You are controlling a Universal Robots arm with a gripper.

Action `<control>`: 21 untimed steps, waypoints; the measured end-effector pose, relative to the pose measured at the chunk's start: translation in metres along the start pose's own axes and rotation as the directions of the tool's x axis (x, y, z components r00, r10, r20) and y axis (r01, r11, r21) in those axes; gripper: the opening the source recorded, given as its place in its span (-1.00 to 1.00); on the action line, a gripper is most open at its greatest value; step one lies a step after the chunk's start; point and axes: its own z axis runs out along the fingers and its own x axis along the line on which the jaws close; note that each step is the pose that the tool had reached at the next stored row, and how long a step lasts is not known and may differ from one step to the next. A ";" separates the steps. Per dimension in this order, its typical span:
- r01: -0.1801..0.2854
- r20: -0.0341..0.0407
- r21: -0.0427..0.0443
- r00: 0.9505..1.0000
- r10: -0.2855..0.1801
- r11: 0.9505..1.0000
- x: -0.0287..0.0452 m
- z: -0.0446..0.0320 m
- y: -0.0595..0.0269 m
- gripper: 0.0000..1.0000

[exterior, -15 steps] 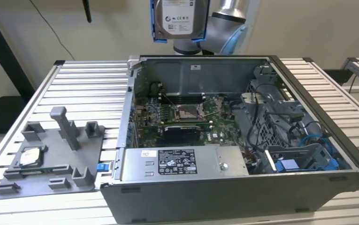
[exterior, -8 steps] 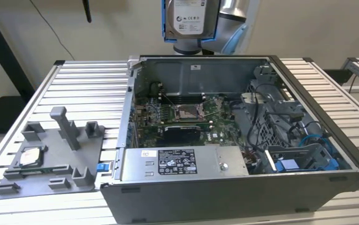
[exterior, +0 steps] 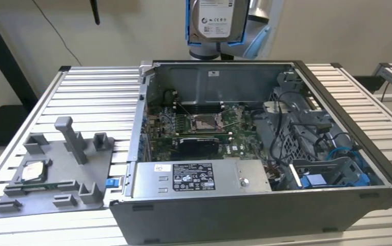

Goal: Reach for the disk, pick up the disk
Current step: 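Pick up the disk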

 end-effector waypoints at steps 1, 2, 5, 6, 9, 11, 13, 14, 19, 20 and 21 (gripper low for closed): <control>0.000 0.000 0.000 1.000 0.000 1.000 0.0001 0.0000 -0.0019 -1.00; 0.000 0.000 0.000 1.000 0.000 1.000 0.0001 -0.0001 -0.0037 -1.00; 0.000 0.000 0.000 1.000 0.000 1.000 0.0003 -0.0002 -0.0076 -1.00; 0.000 0.000 0.000 1.000 0.000 1.000 0.0004 -0.0002 -0.0081 -1.00; 0.000 0.000 0.000 1.000 0.000 1.000 0.0003 -0.0002 -0.0083 -1.00; 0.000 0.000 0.000 1.000 0.000 1.000 0.0003 -0.0002 -0.0083 -1.00; 0.000 0.000 0.000 1.000 0.000 1.000 0.0003 -0.0002 -0.0083 -1.00; 0.000 0.000 0.000 1.000 0.000 1.000 0.0003 -0.0002 -0.0087 -1.00; 0.000 0.000 0.000 1.000 0.000 1.000 0.0007 -0.0005 -0.0194 -1.00; 0.000 0.000 0.000 1.000 0.000 1.000 0.0008 -0.0005 -0.0225 -1.00; 0.000 0.000 0.000 1.000 0.000 1.000 0.0010 -0.0006 -0.0261 -1.00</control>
